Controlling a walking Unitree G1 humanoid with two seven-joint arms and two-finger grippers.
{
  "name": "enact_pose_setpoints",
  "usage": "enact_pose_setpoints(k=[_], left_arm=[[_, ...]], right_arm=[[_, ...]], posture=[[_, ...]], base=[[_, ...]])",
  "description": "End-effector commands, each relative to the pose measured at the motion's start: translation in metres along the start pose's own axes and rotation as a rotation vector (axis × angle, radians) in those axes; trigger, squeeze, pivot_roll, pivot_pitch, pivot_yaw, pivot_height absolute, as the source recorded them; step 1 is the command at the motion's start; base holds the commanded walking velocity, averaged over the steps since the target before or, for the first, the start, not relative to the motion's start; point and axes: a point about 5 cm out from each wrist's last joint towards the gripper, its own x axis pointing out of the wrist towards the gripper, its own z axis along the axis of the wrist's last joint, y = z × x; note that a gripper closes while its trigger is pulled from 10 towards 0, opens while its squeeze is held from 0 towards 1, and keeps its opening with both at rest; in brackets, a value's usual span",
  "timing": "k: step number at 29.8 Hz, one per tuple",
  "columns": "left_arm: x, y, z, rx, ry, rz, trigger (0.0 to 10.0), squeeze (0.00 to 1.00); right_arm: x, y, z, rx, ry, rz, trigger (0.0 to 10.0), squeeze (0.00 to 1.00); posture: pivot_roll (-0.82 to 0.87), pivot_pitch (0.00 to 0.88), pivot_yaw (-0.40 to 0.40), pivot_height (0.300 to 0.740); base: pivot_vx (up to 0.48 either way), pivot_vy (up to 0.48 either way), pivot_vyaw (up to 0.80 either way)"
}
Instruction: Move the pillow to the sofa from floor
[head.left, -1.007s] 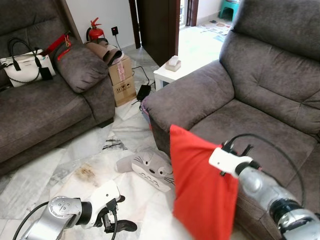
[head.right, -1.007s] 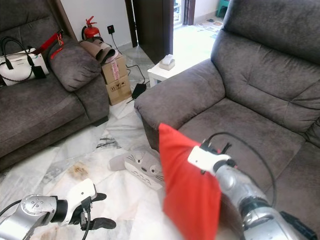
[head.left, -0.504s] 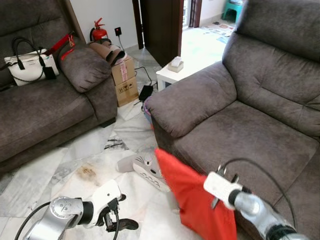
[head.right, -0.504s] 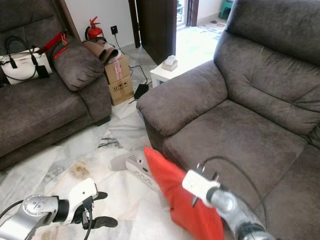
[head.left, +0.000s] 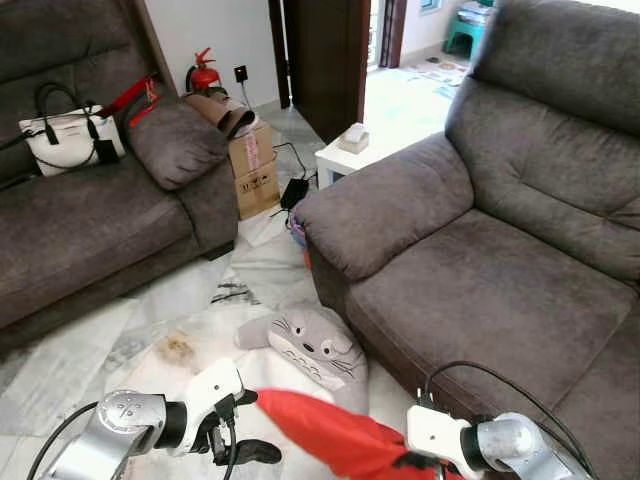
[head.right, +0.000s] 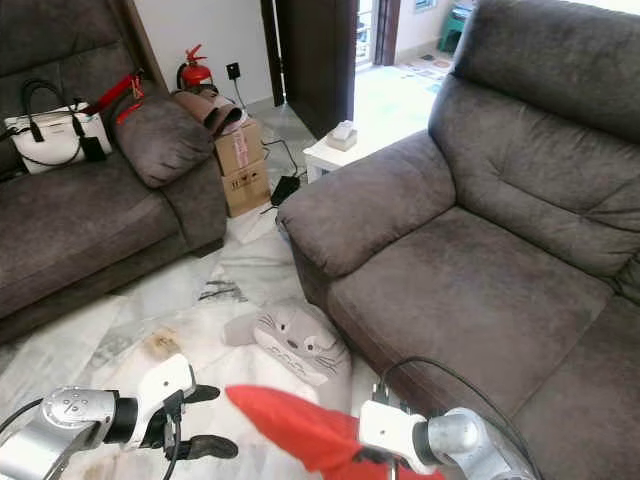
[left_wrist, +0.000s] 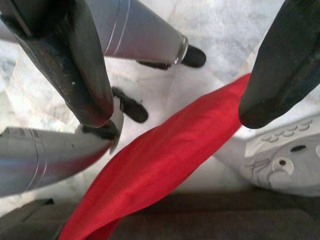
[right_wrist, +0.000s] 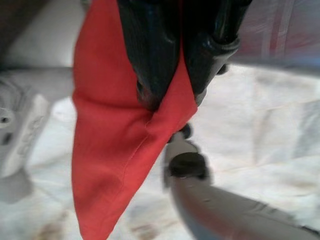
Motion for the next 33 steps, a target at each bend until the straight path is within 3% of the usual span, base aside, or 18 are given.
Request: enact_pose_setpoints(k=[1, 6, 11, 20, 26, 33], left_arm=[[-0.001, -0.003, -0.008, 0.009, 0.037, -0.019, 10.0, 0.0], [0.004, -0.009, -0.017, 0.05, 0.111, -0.059, 10.0, 0.0], [0.007, -0.009, -0.022, 0.09, 0.147, -0.089, 10.0, 0.0], [0.013, -0.003, -0.031, 0.217, 0.202, -0.033, 10.0, 0.0], [0.018, 0.0, -0.036, 0.231, 0.184, 0.01, 10.0, 0.0], [0.022, -0.001, -0.042, 0.251, 0.195, -0.02, 10.0, 0.0]], right_arm=[[0.0, -0.005, 0.02, -0.046, -0.08, 0.014, 10.0, 0.0], [-0.006, -0.002, 0.047, -0.109, -0.162, 0.071, 10.0, 0.0], [-0.017, -0.001, 0.067, -0.184, -0.171, 0.09, 10.0, 0.0], [-0.024, 0.012, 0.086, -0.193, -0.226, 0.106, 10.0, 0.0], [-0.027, 0.022, 0.091, -0.223, -0.215, 0.155, 10.0, 0.0], [-0.031, 0.028, 0.1, -0.231, -0.24, 0.178, 10.0, 0.0]], posture=[[0.07, 0.111, 0.076, 0.74], [0.07, 0.113, 0.077, 0.74], [0.06, 0.116, 0.075, 0.74], [0.06, 0.119, 0.077, 0.74], [0.05, 0.12, 0.078, 0.74], [0.05, 0.119, 0.077, 0.74]], base=[[0.0, 0.0, 0.0], [0.0, 0.0, 0.0], [0.0, 0.0, 0.0], [0.0, 0.0, 0.0], [0.0, 0.0, 0.0], [0.0, 0.0, 0.0]])
